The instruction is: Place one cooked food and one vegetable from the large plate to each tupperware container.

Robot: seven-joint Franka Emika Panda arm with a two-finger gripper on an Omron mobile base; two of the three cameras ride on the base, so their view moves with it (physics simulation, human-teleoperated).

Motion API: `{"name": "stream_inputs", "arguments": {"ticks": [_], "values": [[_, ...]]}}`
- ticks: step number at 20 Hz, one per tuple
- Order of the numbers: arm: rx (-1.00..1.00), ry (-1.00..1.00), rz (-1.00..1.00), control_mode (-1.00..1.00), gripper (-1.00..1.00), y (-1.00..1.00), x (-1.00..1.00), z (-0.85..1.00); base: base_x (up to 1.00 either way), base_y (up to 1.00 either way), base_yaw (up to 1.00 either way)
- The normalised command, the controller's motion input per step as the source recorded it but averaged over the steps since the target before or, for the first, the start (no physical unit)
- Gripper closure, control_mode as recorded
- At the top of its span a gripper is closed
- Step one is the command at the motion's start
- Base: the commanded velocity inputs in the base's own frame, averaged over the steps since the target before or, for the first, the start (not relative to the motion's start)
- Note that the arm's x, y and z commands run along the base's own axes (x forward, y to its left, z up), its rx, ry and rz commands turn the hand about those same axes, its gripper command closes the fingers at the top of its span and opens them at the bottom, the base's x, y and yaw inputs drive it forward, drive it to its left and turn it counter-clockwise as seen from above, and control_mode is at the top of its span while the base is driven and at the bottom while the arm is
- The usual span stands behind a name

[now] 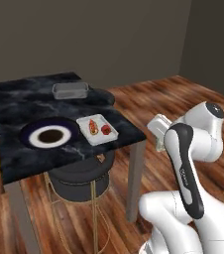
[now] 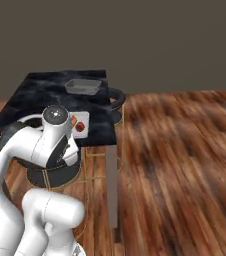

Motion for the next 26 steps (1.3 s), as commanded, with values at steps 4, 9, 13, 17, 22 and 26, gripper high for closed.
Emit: {"name": "stream_inputs", "arguments": {"ticks": [4, 9, 13, 17, 22, 26], "values": [[0.00, 0.00, 0.00, 1.00, 1.00, 0.00, 0.00, 0.00, 0.34, -1.00, 0.10], [0.00, 0.00, 0.00, 1.00, 1.00, 0.00, 0.00, 0.00, 0.72, -1.00, 0.15], [0.00, 0.00, 0.00, 1.00, 1.00, 0.00, 0.00, 0.00, 0.99, -1.00, 0.22], [0.00, 0.00, 0.00, 1.00, 1.00, 0.00, 0.00, 0.00, 1.00, -0.90, 0.42], [0.00, 0.00, 0.00, 1.00, 1.00, 0.00, 0.00, 0.00, 1.00, -0.87, 0.45], [0.00, 0.00, 0.00, 1.00, 1.00, 0.00, 0.00, 0.00, 1.00, -0.59, 0.45]]}}
